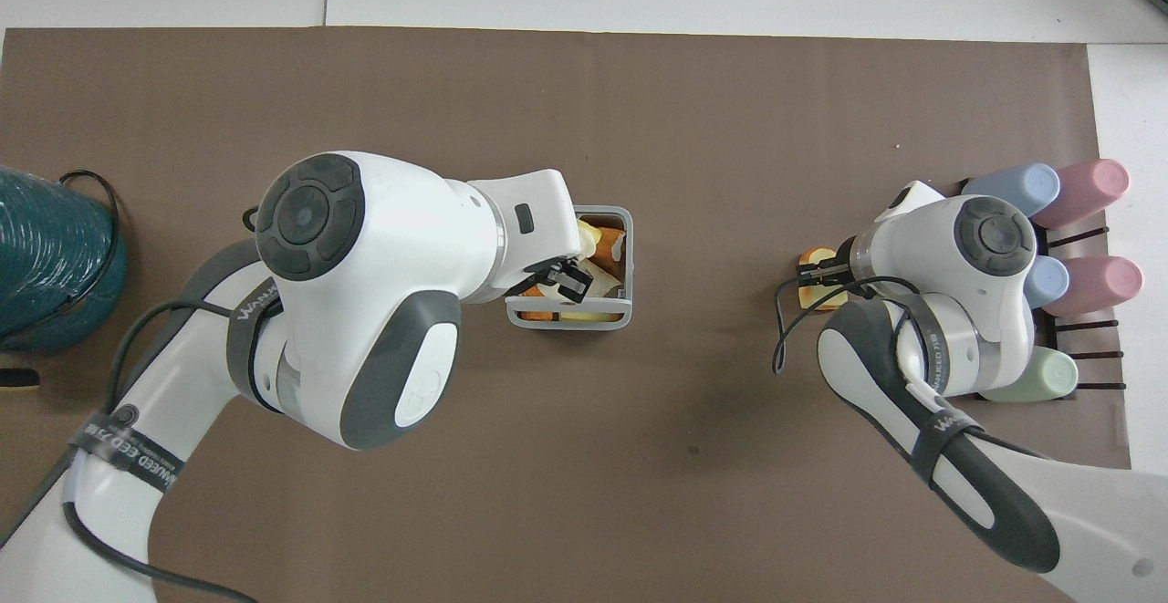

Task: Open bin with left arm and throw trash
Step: 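Drop the block in the bin while the right gripper carries the cheese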

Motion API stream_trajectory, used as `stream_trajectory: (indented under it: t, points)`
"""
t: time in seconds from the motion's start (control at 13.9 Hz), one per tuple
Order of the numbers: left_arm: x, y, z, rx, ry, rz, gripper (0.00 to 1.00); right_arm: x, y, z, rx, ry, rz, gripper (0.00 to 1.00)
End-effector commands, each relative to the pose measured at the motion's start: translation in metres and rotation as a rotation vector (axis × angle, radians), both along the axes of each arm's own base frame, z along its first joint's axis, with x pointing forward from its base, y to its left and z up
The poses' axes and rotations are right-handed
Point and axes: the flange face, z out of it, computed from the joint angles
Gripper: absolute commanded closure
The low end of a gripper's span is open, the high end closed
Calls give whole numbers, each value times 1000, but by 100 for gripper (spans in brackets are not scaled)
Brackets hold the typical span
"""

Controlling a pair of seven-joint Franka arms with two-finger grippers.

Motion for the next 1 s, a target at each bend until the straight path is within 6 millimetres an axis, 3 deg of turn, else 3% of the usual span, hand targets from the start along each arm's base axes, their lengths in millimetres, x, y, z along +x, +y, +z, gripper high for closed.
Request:
stream_trajectory:
  t: [0.0,0.22,0.5,0.65,0.79,0.93]
  points:
    - [-11,-1,-11,-1,1,1,0,-1,2,0,-6,6,-22,100]
    - [-12,-3,-10,4,-1,-5,0,7,7,18,-10,45,-66,100]
    - [-7,1,0,17,24,-11,0,24,11,59,-8,77,-96,100]
    - [-3,12,17,74,16,-29,0,34,42,97,12,91,-133,100]
    - [8,43,35,148,7,-15,0,43,82,142,74,80,-243,100]
    - [13,79,52,209,1,20,0,49,122,162,112,58,-330,100]
